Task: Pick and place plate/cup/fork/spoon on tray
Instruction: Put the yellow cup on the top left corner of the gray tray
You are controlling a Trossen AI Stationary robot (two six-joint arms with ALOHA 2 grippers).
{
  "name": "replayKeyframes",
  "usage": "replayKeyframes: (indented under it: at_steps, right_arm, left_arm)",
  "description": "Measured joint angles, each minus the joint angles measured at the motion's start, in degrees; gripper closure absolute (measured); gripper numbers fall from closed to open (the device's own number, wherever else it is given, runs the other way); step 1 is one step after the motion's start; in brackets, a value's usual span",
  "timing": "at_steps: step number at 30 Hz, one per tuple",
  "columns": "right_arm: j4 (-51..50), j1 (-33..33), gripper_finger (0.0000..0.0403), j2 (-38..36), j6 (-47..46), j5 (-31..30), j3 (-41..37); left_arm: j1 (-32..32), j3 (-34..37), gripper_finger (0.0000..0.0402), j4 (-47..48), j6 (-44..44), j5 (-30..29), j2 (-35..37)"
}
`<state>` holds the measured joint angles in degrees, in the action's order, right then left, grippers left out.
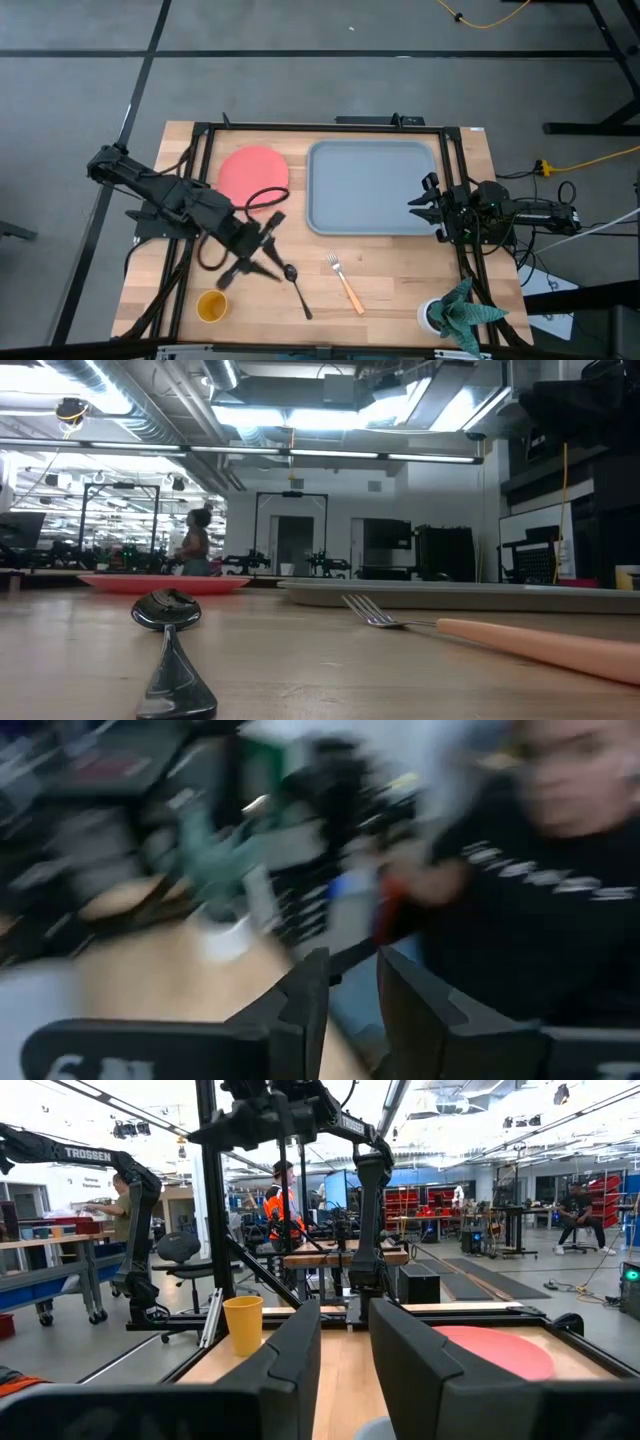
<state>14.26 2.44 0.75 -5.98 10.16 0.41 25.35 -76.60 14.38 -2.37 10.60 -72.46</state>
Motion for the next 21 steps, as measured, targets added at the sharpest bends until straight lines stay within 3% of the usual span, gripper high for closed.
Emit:
replayKeyframes:
  at_steps: [3,21]
  right_arm:
    - [0.0,0.0,0.0309,0.0,0.0,0.41,0.0]
    - [-0.02,0.0,0.0309,0.0,0.0,0.51,-0.01]
  left_arm:
    - [-0.02,0.0,0.0318,-1.04,0.07,2.33,0.03]
    - [1.09,0.0,0.0318,-1.0,-0.24,2.58,0.03]
